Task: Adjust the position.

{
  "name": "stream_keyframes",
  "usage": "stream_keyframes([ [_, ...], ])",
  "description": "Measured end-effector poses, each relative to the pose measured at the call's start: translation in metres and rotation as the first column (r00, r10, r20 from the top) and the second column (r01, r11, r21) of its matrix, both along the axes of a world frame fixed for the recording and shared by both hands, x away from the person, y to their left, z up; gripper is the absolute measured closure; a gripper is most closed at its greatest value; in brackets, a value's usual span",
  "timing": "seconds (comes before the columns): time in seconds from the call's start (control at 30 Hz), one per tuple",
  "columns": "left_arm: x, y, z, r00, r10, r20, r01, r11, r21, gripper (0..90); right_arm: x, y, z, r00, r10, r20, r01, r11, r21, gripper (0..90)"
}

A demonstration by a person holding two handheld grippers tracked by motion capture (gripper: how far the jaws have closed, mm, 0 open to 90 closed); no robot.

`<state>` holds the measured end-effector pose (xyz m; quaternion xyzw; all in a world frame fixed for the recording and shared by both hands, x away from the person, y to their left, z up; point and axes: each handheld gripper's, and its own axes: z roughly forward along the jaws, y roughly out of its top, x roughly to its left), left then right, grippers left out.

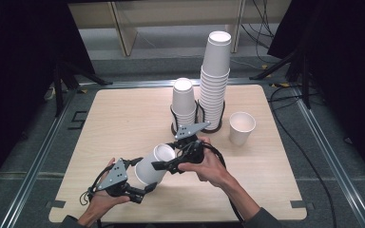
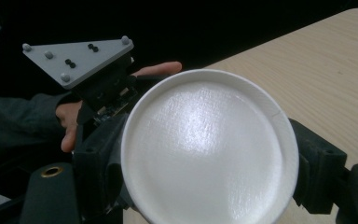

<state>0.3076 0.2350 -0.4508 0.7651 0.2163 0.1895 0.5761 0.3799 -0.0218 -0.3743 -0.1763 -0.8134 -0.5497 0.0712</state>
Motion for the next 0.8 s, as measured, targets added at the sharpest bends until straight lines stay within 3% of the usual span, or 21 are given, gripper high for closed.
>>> stream_keyframes([
  [0.03,0.000,0.000,0.000,1.0000,0.000,-0.003,0.000,0.9999,-0.011,5.5,-0.001,-0.002,0.001,0.9996,-0.009,-0.027,0.009,1.000,0.007,24.9],
  [0.13,0.001,0.001,0.000,0.9999,0.010,-0.009,-0.011,0.9997,-0.023,6.0,0.002,-0.005,0.000,0.9999,-0.007,-0.011,0.007,1.000,0.026,25.0],
  [0.17,0.001,0.000,-0.001,1.0000,0.007,-0.005,-0.007,0.9986,-0.053,6.3,0.002,-0.007,0.000,0.9999,-0.012,-0.009,0.012,1.000,0.021,25.0],
  [0.23,0.001,0.002,0.001,0.9998,0.015,-0.012,-0.016,0.9990,-0.042,7.6,0.004,-0.011,-0.001,0.9996,-0.027,-0.006,0.027,0.999,0.032,25.1],
  [0.3,0.001,0.003,0.001,0.9998,0.012,-0.017,-0.013,0.9982,-0.058,10.1,0.005,-0.015,-0.003,0.9988,-0.033,-0.035,0.035,0.998,0.050,25.1],
  [0.37,0.002,0.002,0.000,0.9998,0.011,-0.017,-0.012,0.9955,-0.094,14.5,0.008,-0.020,-0.003,0.9984,-0.051,-0.023,0.052,0.997,0.056,25.1],
  [0.43,0.002,0.004,0.001,0.9994,0.025,-0.022,-0.027,0.9962,-0.083,14.4,0.009,-0.024,-0.002,0.9974,-0.069,-0.022,0.070,0.995,0.064,25.1],
  [0.5,0.002,0.005,0.002,0.9993,0.028,-0.023,-0.031,0.9948,-0.097,14.4,0.010,-0.026,-0.003,0.9970,-0.071,-0.031,0.073,0.993,0.090,25.1],
  [0.53,0.002,0.006,0.003,0.9993,0.028,-0.025,-0.030,0.9946,-0.099,14.3,0.008,-0.026,-0.003,0.9944,-0.069,-0.080,0.077,0.992,0.100,25.1],
  [0.57,0.001,0.005,0.003,0.9992,0.034,-0.021,-0.036,0.9932,-0.111,14.3,0.010,-0.027,-0.004,0.9962,-0.064,-0.060,0.070,0.992,0.108,25.1],
  [0.67,0.002,0.005,0.003,0.9997,0.023,-0.007,-0.024,0.9901,-0.138,14.1,0.010,-0.027,-0.006,0.9946,-0.068,-0.078,0.077,0.989,0.125,25.1],
  [0.7,0.001,0.006,0.004,0.9993,0.035,-0.013,-0.037,0.9923,-0.118,13.4,0.010,-0.027,-0.006,0.9934,-0.071,-0.089,0.082,0.989,0.124,25.2],
  [0.77,0.002,0.005,0.004,0.9991,0.041,-0.010,-0.042,0.9918,-0.120,10.8,0.010,-0.026,-0.008,0.9943,-0.062,-0.087,0.073,0.988,0.138,25.2],
  [0.8,0.001,0.004,0.004,0.9986,0.052,-0.008,-0.053,0.9929,-0.107,7.7,0.010,-0.026,-0.009,0.9954,-0.065,-0.070,0.074,0.988,0.139,25.3],
])
